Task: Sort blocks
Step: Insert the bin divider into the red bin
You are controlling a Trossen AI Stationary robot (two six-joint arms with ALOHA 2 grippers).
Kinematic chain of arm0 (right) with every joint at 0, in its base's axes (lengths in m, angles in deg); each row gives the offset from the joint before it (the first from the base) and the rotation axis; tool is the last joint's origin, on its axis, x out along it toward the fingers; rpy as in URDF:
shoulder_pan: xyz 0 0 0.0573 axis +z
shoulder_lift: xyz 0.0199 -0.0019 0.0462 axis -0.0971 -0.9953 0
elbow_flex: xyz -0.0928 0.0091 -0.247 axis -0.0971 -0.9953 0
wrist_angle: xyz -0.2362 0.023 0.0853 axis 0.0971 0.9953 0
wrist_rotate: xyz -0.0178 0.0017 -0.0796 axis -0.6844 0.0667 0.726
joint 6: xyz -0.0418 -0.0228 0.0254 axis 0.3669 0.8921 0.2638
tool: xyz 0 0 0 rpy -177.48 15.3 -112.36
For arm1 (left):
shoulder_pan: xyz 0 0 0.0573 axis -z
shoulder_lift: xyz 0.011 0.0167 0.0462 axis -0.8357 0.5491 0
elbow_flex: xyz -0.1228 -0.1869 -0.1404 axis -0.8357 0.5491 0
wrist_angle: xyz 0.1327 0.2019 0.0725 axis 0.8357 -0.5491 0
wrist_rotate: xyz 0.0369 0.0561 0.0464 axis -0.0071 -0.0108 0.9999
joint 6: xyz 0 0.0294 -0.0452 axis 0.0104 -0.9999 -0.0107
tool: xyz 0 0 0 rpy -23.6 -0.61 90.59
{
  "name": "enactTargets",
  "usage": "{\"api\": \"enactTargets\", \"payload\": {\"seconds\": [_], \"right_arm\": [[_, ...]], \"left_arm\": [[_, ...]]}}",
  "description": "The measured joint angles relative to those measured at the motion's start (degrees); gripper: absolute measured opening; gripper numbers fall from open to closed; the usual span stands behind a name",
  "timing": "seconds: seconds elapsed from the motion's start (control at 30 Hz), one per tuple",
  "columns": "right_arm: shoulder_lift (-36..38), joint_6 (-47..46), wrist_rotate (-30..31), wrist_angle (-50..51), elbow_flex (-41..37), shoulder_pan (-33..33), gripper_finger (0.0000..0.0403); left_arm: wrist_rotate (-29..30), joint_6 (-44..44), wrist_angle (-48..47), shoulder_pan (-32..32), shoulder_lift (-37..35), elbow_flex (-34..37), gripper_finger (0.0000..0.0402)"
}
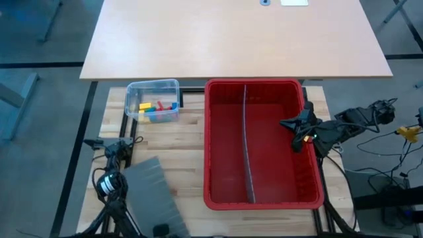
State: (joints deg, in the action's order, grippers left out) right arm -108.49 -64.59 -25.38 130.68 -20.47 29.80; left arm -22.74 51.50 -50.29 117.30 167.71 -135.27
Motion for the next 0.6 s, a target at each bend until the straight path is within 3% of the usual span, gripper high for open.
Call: {"api": "enactTargets", "payload": {"seconds": [0.6], "right_arm": [[0.0, 0.0, -0.1, -0.4, -1.9, 0.0, 0.0]], "left_arm": [[3.2, 0.7, -9.2, 0.1, -2.1, -3.0, 0.0]]}}
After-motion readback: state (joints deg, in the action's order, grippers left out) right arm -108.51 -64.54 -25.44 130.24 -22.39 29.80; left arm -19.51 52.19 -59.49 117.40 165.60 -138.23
